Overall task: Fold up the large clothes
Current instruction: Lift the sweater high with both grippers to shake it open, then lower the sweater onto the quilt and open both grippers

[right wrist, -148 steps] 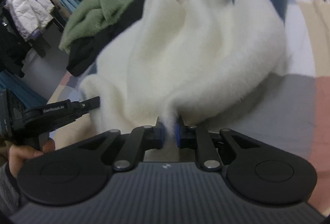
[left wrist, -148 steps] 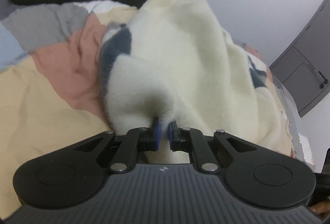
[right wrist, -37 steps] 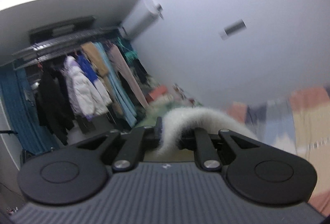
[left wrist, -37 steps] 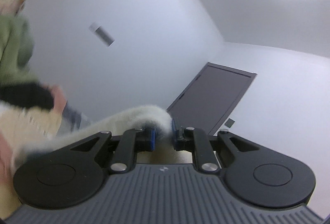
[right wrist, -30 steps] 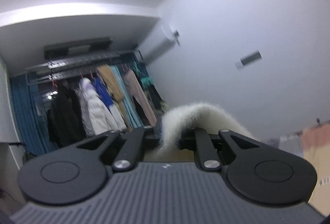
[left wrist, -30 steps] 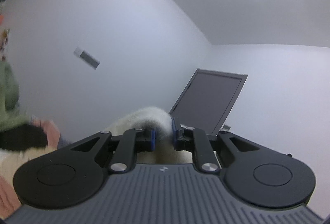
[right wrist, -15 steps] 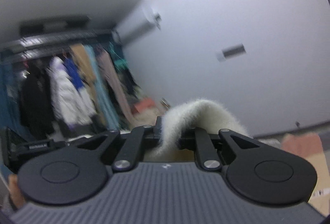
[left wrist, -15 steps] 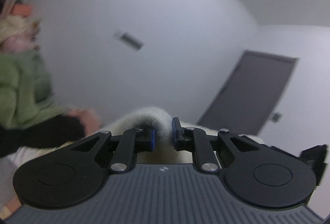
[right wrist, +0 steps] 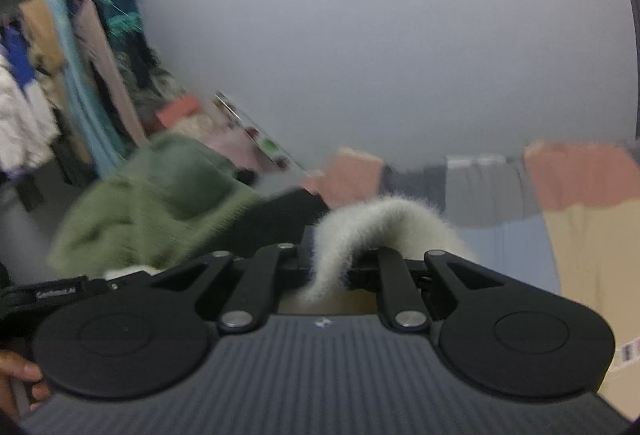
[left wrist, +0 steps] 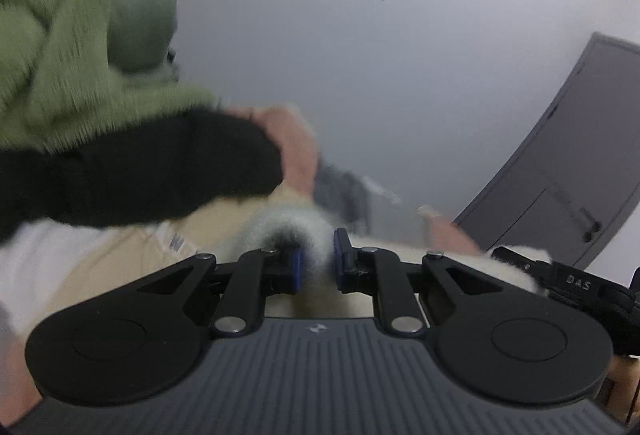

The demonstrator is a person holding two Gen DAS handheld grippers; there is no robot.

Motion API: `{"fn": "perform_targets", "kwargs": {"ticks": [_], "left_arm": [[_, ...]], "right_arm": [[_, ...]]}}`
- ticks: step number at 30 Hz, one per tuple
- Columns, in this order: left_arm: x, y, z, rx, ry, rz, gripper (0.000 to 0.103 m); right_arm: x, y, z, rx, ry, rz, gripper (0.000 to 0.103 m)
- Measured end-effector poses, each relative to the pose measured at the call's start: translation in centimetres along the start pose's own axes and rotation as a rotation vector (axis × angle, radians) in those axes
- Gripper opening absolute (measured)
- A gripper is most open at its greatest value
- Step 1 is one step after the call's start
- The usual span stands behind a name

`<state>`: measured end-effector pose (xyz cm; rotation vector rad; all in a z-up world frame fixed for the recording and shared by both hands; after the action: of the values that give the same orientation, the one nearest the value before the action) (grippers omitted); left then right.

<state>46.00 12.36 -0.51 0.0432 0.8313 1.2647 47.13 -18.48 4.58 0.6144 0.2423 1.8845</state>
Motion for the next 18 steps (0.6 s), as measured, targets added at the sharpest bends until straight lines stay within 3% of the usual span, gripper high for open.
{"fn": "perform_targets", "kwargs": {"ticks": [7,14,15,17,18], "left_arm": [[3.6,-9.3,-2.6,0.127,-0.037,0.048,0.018],[3.4,-9.7,-3.6,0.166,-0.048,0.081,0.019],[3.2,-9.4,-3.6,0.166,-0.053,0.082,0.023],[2.7,-9.1,-3.5,0.174,-0.056,0.058,0.046],[2.4,-8.8,-3.5,0.178,-0.055,0.030,0.064]], "right_arm": [[-5.3,-9.0,-5.1,0.100,-0.100,-0.066,0.014],[-6.6,-11.4,-7.3,0.183,-0.091,-0.094,0.015],[-6.6,-11.7,-7.4,0.185,-0.090,-0.094,0.015],[-6.6,-11.6,-7.2,0.185,-0.086,-0.092,0.018],[-6.3,-11.2,-7.1,0.185,-0.087,-0.084,0.021]]}}
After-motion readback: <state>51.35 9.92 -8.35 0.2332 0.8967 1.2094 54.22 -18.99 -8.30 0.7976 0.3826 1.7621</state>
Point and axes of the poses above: each gripper's, at about its wrist camera, not at the fingertips, and y roughly against the way its jaws point, x to its left, z to its top, the point moved 5 cm from there along -y, roughly the way its jaws point, and after that the axes turned 3 degrees about x, right-handed, at the moved point
